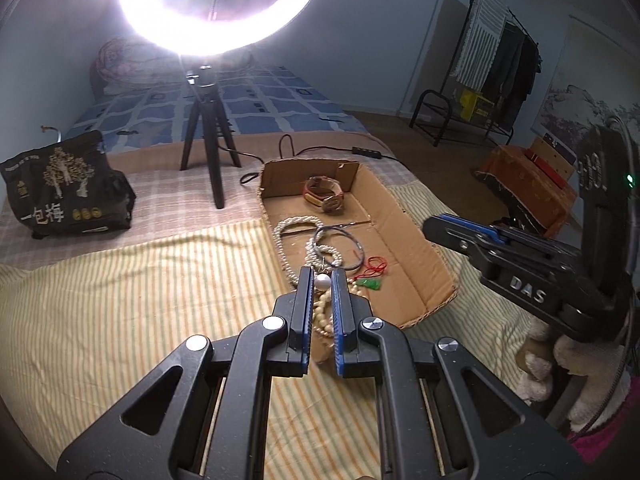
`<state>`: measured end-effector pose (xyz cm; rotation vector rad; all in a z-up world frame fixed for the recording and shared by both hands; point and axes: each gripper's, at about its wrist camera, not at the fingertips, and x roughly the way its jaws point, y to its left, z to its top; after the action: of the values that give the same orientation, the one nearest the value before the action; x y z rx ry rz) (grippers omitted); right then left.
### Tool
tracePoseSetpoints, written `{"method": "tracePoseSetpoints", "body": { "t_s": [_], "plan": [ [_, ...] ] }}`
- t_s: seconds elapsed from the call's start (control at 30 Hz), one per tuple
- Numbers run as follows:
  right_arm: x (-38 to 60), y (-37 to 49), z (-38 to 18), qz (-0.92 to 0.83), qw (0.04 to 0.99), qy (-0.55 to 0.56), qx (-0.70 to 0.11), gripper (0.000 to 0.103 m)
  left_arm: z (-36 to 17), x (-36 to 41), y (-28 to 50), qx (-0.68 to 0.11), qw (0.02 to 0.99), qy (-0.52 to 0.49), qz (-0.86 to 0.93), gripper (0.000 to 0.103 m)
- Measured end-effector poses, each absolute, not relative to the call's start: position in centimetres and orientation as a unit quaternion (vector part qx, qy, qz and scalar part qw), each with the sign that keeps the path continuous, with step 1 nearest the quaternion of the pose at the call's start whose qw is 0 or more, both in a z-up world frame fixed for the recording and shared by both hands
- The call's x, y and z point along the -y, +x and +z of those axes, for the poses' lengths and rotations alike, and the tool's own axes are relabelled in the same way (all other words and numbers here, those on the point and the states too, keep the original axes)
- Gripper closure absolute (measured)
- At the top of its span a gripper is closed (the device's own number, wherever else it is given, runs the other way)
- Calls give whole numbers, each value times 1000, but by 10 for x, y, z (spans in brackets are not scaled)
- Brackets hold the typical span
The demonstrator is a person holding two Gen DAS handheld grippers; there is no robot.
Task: Organize jewelry
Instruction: 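Carry the earring in the left tool while the right carries its earring to the box, then open the left tool over the box while the right tool releases its earring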
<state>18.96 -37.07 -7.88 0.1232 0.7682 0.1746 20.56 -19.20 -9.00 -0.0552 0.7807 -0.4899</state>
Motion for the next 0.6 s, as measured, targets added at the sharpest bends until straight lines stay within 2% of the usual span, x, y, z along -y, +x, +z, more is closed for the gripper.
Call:
{"method": "tracePoseSetpoints", "body": {
  "t_s": [0.6],
  "plan": [
    [405,236,-102,56,917,97,-384,88,-104,228,225,-391,888,-26,-241,96]
  ]
}}
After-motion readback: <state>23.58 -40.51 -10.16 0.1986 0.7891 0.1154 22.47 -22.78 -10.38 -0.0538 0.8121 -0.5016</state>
